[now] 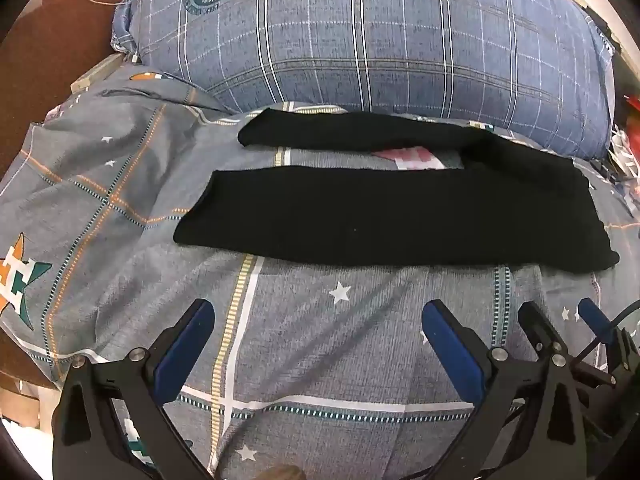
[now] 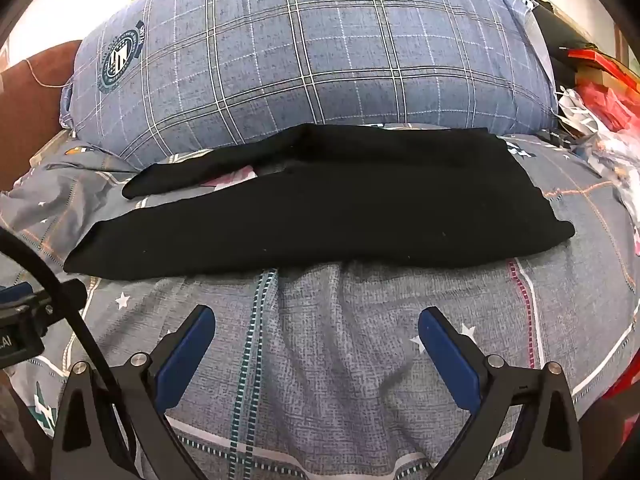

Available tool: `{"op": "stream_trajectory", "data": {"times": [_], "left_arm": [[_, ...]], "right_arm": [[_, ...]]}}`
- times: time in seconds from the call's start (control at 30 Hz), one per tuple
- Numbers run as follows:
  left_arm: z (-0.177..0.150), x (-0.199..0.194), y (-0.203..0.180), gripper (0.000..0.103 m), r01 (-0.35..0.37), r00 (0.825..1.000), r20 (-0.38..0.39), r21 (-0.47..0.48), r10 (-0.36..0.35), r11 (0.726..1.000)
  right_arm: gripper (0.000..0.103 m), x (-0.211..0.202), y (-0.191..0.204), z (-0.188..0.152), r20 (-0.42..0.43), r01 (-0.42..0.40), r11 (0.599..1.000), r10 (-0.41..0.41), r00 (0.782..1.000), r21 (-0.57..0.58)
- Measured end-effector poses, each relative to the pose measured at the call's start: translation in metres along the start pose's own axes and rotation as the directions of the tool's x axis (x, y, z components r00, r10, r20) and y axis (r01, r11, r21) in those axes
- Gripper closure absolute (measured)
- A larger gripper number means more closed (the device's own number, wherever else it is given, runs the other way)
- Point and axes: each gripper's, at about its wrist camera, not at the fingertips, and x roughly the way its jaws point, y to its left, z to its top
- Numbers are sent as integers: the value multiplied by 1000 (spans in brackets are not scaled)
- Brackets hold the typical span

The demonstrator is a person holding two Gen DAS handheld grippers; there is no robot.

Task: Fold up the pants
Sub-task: 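Move both grippers toward the end of the black pants, then close both grippers on the end of the black pants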

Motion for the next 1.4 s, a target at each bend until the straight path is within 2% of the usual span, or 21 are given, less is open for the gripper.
{"op": "stream_trajectory", "data": {"times": [0.1, 0.23, 0.3, 0.33, 0.53, 0.63, 0.73, 0.87, 0.9, 0.93, 0.97, 1.0, 1.03, 1.1, 1.23, 1.33, 1.4], "left_arm": [[-15, 4, -2, 0, 0, 1000, -15, 7, 0, 1000], [-55, 11, -10, 0, -9, 999, -48, 25, 11, 1000], [-55, 23, -5, 0, -6, 996, -86, 27, 9, 1000], [-59, 27, -3, 0, 3, 997, -73, 24, -2, 1000], [-72, 47, 0, 0, 14, 990, -140, 24, -10, 1000], [-78, 48, 4, 0, 33, 992, -121, 1, -32, 999], [-87, 47, 11, 0, 105, 985, -132, -25, -107, 994], [-91, 41, 7, 0, 141, 973, -187, 12, -136, 990], [-91, 38, 6, 2, 165, 966, -205, 14, -159, 986], [-90, 31, 9, 17, 188, 962, -200, 6, -183, 982], [-88, 25, 15, 37, 186, 965, -191, 11, -180, 983], [-85, 21, 20, 43, 186, 965, -190, 15, -180, 982], [-79, 13, 29, 44, 226, 959, -175, -14, -224, 974], [-64, 6, 45, 44, 237, 961, -134, -56, -243, 970], [-31, 13, 93, 35, 160, 981, -95, -122, -172, 980], [-11, 41, 127, 33, 112, 982, -132, -149, -132, 983], [-2, 60, 140, 33, 121, 975, -164, -176, -150, 977]], "right_arm": [[0, 2, -1, 1, -8, 1, 1000, -1, 1000, 1], [0, 3, -3, -1, -16, 2, 1000, -2, 1000, 5], [0, 3, -4, 0, -18, 3, 1000, -3, 1000, 6], [0, 3, -5, -1, -19, 4, 1000, -4, 1000, 7], [0, 5, -7, 0, -28, 1, 1000, -1, 1000, 13], [0, 6, -7, 0, -31, 1, 1000, 0, 1000, 14], [0, 7, -9, 0, -35, 0, 1000, 1, 999, 18], [0, 6, -12, 1, -28, 3, 1000, -2, 1000, 25], [0, 6, -13, 1, -29, 2, 1000, -2, 1000, 29], [0, 6, -15, 1, -31, 2, 999, -1, 1000, 34], [0, 7, -17, 2, -32, 3, 999, -2, 999, 38], [0, 7, -18, 3, -32, 4, 999, -3, 999, 40], [0, 5, -22, 4, -28, 8, 999, -6, 1000, 45], [0, 2, -29, 8, -15, 18, 998, -17, 1000, 56], [0, -8, -59, 18, 15, 43, 994, -44, 999, 105], [0, -9, -96, 26, -2, 36, 980, -36, 999, 197], [0, -7, -122, 29, -25, 28, 960, -22, 999, 278]]}}
